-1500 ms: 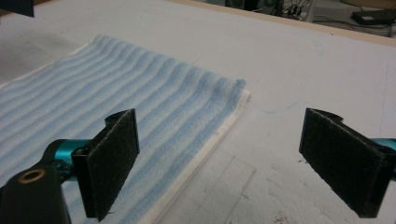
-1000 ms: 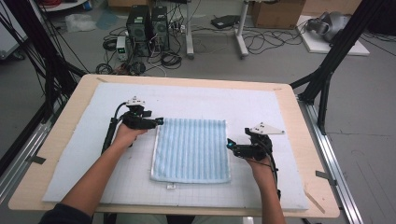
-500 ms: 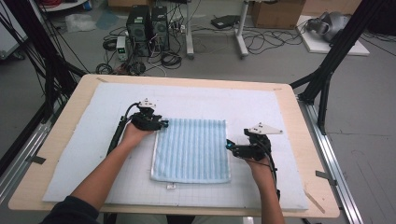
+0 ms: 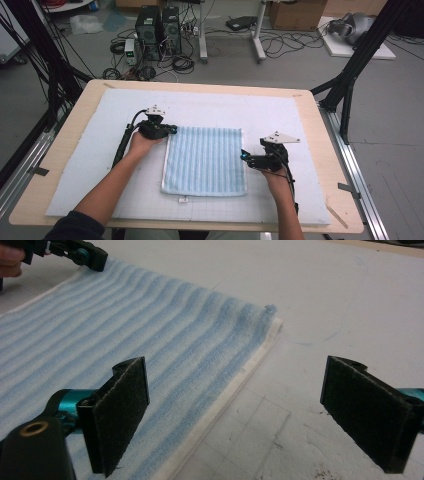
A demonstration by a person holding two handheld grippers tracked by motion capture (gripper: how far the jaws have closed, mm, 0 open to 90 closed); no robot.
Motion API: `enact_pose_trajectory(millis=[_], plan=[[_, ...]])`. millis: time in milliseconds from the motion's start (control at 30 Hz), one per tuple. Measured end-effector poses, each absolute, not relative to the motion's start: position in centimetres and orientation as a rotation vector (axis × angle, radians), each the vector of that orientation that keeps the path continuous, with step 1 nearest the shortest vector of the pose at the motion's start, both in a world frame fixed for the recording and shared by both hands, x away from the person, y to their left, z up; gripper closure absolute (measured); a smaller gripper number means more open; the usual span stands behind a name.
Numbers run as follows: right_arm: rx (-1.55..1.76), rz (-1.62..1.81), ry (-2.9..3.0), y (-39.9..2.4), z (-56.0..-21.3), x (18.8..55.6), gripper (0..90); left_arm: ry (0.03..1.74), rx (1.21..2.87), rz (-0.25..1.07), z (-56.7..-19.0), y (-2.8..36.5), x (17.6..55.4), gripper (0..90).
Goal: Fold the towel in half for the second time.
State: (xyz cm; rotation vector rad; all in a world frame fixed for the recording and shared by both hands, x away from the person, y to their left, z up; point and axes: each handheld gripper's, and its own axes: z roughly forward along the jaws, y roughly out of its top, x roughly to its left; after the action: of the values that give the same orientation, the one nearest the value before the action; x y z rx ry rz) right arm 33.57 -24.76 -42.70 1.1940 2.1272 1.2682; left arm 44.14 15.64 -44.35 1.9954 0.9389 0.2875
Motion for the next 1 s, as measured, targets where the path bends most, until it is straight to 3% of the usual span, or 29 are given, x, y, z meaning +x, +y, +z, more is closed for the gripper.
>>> enact_pose_trajectory(millis=[267,533,1000], plan=[[1.212,1.242,2.181,-24.3,-42.5,35.0,11.4,0.927,1.93,0.258,-43.7,16.4,43.8,85.8],[1.258,1.126,2.263,-23.7,-42.0,39.3,11.7,0.927,1.914,0.247,-43.7,16.4,43.7,85.8],[1.246,1.029,2.386,-21.0,-43.4,44.1,42.0,0.936,1.92,0.238,-43.9,16.5,43.7,85.8]])
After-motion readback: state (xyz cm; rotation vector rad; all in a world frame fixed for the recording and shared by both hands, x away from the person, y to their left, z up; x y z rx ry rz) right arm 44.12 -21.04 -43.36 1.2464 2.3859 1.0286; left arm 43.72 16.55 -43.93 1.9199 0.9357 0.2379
